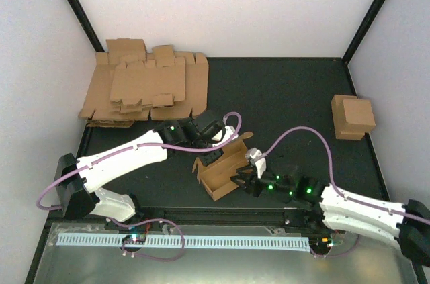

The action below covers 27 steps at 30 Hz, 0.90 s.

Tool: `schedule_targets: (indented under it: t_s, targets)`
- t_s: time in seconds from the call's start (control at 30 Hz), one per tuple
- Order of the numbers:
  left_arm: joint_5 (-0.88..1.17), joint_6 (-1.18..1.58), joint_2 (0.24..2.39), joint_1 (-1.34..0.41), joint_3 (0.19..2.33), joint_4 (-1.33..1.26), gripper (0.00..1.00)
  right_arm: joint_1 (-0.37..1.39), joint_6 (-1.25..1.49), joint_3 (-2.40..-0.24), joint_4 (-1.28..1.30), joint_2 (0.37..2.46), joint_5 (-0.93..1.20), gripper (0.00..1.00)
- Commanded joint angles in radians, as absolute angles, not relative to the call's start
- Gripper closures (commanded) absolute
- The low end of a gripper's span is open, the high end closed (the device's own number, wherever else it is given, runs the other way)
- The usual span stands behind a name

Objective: Fold the paper box

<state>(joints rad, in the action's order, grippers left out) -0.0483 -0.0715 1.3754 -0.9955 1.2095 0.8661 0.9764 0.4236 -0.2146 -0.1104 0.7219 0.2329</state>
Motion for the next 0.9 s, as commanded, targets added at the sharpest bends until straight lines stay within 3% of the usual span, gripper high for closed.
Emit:
schedule_targets:
  t_s: [0.0,0.1,0.2,0.43,0.87]
  targets:
    - [-0.037,-0.048,1.393,-1.002,1.234,0.891,0.98,1.098,0.39,-0.274,-0.275,0.841,0.079,0.49]
    - [-0.031,-0.045,1.391,-1.003,1.227,0.882,0.98,1.176,0.391,-0.305,-0.325,0.927,-0.035,0.29]
    - [-0.023,-0.041,1.392,-1.001,1.23,0.88,0.98,1.241,0.38,-0.309,-0.407,0.984,-0.126,0.21]
    - [-0.012,-0.027,1.409,-1.002,1.248,0.89,0.99,1.331,0.309,-0.344,-0.572,1.145,-0.232,0.24]
    - [-0.016,-0.024,1.436,-1.002,1.263,0.901,0.98,1.386,0.243,-0.441,-0.602,1.361,-0.354,0.21]
